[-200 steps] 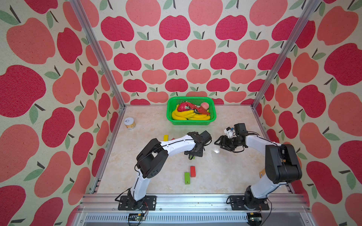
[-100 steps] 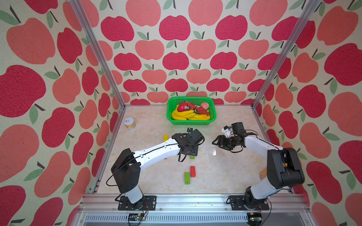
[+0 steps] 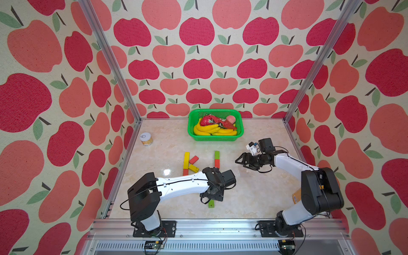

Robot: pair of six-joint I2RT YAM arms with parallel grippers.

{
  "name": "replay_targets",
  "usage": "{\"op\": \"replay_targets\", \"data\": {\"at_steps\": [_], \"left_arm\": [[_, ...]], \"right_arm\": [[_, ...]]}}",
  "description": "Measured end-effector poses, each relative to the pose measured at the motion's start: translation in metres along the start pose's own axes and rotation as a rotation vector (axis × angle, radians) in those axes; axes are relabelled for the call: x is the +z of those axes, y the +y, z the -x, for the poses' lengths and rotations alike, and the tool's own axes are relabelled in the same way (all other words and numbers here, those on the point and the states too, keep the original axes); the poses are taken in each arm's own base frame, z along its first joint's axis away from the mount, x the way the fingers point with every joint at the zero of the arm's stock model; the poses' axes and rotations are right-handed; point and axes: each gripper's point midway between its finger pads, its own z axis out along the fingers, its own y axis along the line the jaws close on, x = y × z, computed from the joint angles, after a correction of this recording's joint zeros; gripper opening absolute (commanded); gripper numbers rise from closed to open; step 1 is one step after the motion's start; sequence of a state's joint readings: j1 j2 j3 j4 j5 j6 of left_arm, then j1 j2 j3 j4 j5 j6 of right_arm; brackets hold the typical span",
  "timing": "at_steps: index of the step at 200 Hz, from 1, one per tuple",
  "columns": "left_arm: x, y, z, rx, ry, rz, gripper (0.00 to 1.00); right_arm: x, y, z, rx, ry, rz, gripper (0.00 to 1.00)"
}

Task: Assemble the letter k with building blocks
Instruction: Pick up the building block from the center of the board.

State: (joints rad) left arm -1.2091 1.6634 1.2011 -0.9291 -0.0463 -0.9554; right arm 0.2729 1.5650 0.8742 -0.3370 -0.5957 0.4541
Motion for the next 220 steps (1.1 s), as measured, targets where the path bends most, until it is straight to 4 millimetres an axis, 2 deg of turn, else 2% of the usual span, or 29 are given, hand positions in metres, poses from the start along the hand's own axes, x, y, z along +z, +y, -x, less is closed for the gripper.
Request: {"op": "replay_targets", "data": {"at_steps": [33,83,120,164,178,189,198,220], "left_arm": [[0.007,-0.003,-0.017,-0.023,0.035,0.024,0.68],[0.02,0.011,-0.028,-0.079,0.061,0.075,0.68],[0.029,0.015,-0.031,-0.077,0.067,0.092,0.68],[0.038,0.01,-0.028,-0.076,0.063,0.084,0.67],[0.039,0.009,-0.026,-0.077,0.06,0.079,0.62],[0.042,0.008,-0.025,-0.08,0.061,0.078,0.54],[0.046,0.008,-0.025,-0.073,0.064,0.078,0.39],[0.05,0.008,-0.026,-0.075,0.068,0.075,0.16]], "right_arm": [[0.006,-0.004,-0.015,0.009,0.036,0.005,0.99],[0.008,-0.002,-0.017,-0.003,0.023,0.025,0.99],[0.009,0.0,-0.025,-0.004,0.023,0.068,0.99],[-0.001,0.016,-0.027,-0.036,0.002,0.124,0.99],[-0.005,0.021,-0.03,-0.047,-0.006,0.138,0.99],[-0.006,0.023,-0.035,-0.05,-0.005,0.144,0.99],[-0.006,0.025,-0.041,-0.048,0.003,0.149,0.99],[-0.002,0.029,-0.063,-0.045,0.04,0.155,0.99]]}}
